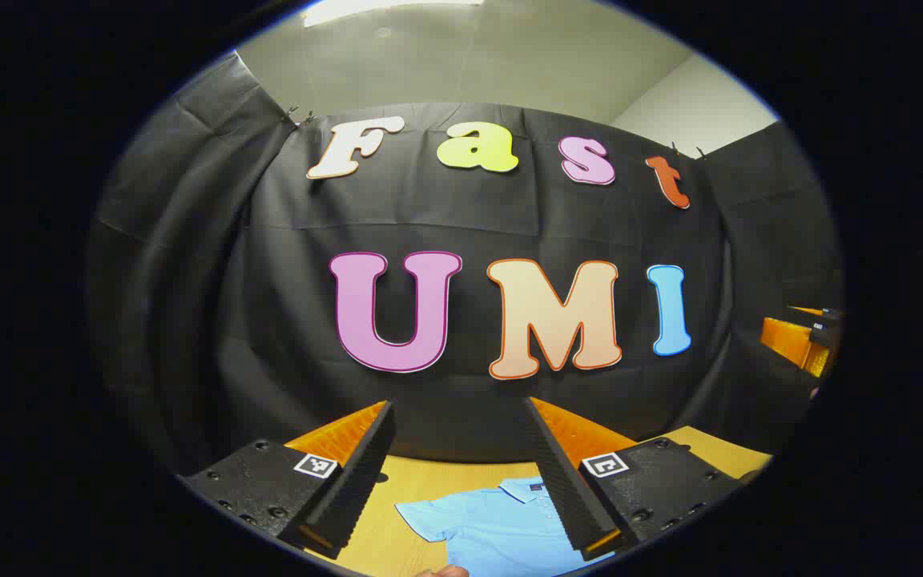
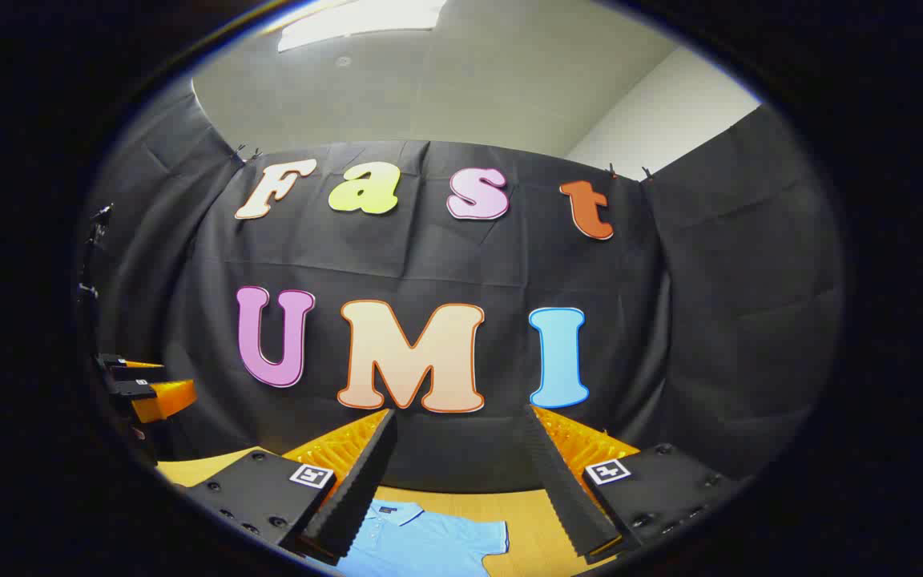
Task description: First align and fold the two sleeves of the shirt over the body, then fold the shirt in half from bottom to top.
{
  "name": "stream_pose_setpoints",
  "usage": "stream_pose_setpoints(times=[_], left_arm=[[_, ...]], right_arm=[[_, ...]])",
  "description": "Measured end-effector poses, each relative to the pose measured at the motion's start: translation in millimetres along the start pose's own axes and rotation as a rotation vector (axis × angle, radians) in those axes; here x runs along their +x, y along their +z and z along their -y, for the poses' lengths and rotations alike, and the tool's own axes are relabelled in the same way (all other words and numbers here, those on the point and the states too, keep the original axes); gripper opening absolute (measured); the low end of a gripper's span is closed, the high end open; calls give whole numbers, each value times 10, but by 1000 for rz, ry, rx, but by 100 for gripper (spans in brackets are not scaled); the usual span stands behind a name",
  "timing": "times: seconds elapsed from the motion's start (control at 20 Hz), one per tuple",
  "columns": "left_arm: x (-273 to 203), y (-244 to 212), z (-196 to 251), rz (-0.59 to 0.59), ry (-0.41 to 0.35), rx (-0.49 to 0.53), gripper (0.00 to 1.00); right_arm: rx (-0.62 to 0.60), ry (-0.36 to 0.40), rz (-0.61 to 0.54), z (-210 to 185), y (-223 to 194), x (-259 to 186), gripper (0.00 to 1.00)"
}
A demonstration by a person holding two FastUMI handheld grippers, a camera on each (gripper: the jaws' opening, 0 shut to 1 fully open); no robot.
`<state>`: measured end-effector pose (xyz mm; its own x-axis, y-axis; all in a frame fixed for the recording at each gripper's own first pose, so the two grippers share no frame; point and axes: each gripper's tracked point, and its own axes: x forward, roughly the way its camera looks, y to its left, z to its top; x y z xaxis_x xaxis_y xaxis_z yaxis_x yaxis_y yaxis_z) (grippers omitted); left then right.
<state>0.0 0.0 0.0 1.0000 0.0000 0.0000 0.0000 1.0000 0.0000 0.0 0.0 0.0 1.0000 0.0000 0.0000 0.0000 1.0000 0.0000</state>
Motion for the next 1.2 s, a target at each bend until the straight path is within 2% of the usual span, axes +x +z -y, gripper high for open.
stream_pose_setpoints(times=[0.2,0.35,0.55,0.75,0.8,1.05,1.2], left_arm=[[6,0,15,3,6,5,94],[2,-37,-2,-6,16,1,94],[18,-95,-43,-21,27,-3,94],[45,-93,-62,-16,32,4,94],[58,-78,-60,-14,32,8,94],[83,-20,5,10,26,15,93],[72,22,87,18,13,20,95]], right_arm=[[11,20,48,-65,124,58,96],[-18,25,58,-106,111,70,99],[-10,27,24,-157,21,83,98],[-2,7,-4,-94,-92,136,100],[-5,1,-15,-61,-151,156,98],[25,-4,-140,54,-618,378,99],[7,-38,-197,238,-956,598,99]])
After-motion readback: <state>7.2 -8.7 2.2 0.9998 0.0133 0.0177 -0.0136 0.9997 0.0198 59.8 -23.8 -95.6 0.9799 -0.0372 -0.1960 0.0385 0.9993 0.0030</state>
